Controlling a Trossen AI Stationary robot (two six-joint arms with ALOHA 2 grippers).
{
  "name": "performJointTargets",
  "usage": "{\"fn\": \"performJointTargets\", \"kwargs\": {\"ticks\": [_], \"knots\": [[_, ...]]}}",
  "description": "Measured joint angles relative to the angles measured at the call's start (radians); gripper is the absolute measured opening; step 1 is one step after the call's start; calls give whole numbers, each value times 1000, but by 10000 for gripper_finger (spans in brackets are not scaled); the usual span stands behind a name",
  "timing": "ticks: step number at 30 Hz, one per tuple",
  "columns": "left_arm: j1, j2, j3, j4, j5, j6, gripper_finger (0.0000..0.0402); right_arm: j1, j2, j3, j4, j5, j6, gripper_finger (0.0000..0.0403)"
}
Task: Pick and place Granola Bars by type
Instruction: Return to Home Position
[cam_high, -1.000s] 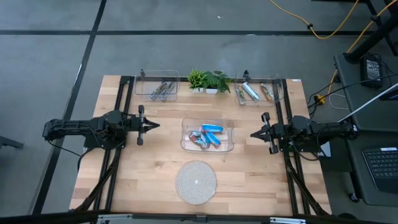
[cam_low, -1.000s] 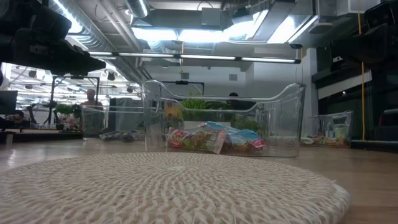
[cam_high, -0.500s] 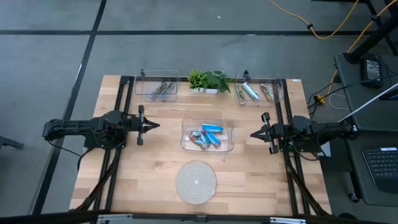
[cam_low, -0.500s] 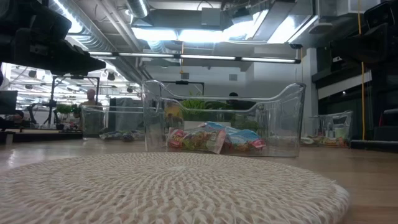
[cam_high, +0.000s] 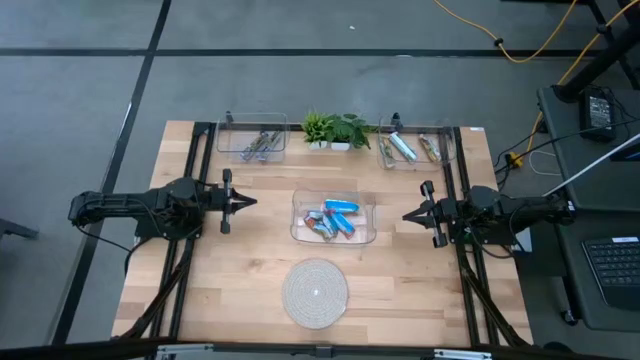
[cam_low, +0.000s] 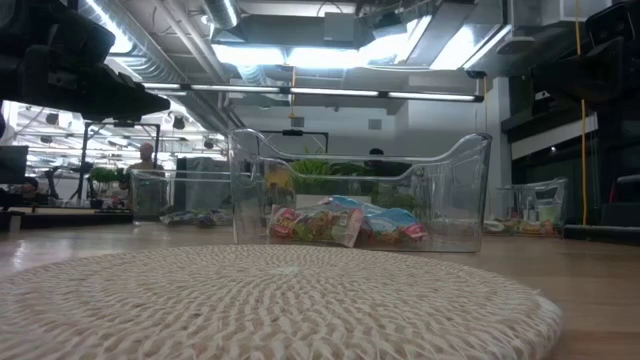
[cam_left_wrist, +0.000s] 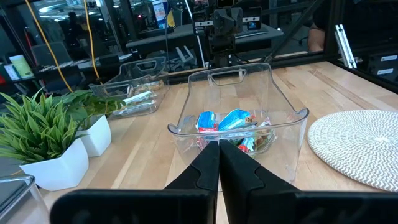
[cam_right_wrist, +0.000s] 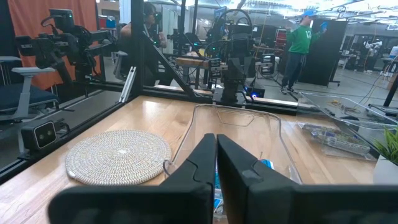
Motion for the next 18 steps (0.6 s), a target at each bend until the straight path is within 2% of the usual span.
{"fn": "performJointTargets", "kwargs": {"ticks": [18], "knots": [[0, 0, 0, 0, 0, 0, 2, 0, 0, 0, 0, 0, 0, 19]]}}
